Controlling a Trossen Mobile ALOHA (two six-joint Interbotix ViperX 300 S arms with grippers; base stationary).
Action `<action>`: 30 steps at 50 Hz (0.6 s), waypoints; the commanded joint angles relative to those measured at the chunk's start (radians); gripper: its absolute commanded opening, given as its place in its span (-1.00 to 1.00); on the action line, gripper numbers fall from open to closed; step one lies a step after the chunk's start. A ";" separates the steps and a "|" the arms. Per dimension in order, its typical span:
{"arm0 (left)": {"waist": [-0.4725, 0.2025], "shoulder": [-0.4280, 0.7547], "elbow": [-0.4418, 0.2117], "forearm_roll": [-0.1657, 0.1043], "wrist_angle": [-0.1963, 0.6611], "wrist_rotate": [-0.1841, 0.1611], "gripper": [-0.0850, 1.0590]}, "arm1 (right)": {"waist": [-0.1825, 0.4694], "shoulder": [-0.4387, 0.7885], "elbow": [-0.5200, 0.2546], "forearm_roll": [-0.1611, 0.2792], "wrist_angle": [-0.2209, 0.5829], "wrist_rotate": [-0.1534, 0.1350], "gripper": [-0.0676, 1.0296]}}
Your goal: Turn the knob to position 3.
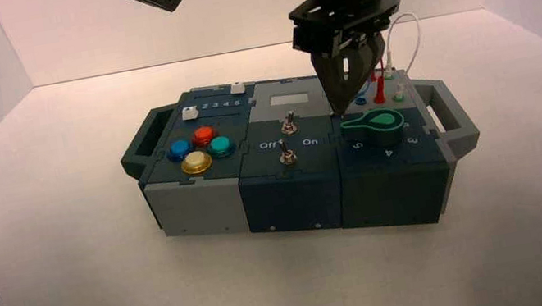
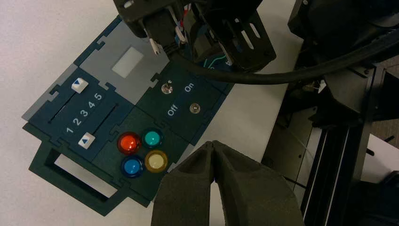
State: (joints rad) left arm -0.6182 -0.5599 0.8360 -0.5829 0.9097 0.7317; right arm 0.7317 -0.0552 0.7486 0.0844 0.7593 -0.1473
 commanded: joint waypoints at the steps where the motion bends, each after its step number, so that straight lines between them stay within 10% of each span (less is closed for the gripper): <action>1: -0.002 -0.009 -0.014 -0.006 -0.002 0.002 -0.91 | 0.006 -0.006 -0.008 0.000 -0.005 -0.009 -0.92; 30: -0.003 -0.025 0.124 -0.006 -0.127 0.000 -0.91 | 0.006 0.017 -0.003 -0.006 -0.040 -0.011 -0.92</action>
State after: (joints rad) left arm -0.6182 -0.5691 0.9511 -0.5844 0.8253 0.7317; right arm 0.7317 -0.0276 0.7532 0.0782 0.7286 -0.1565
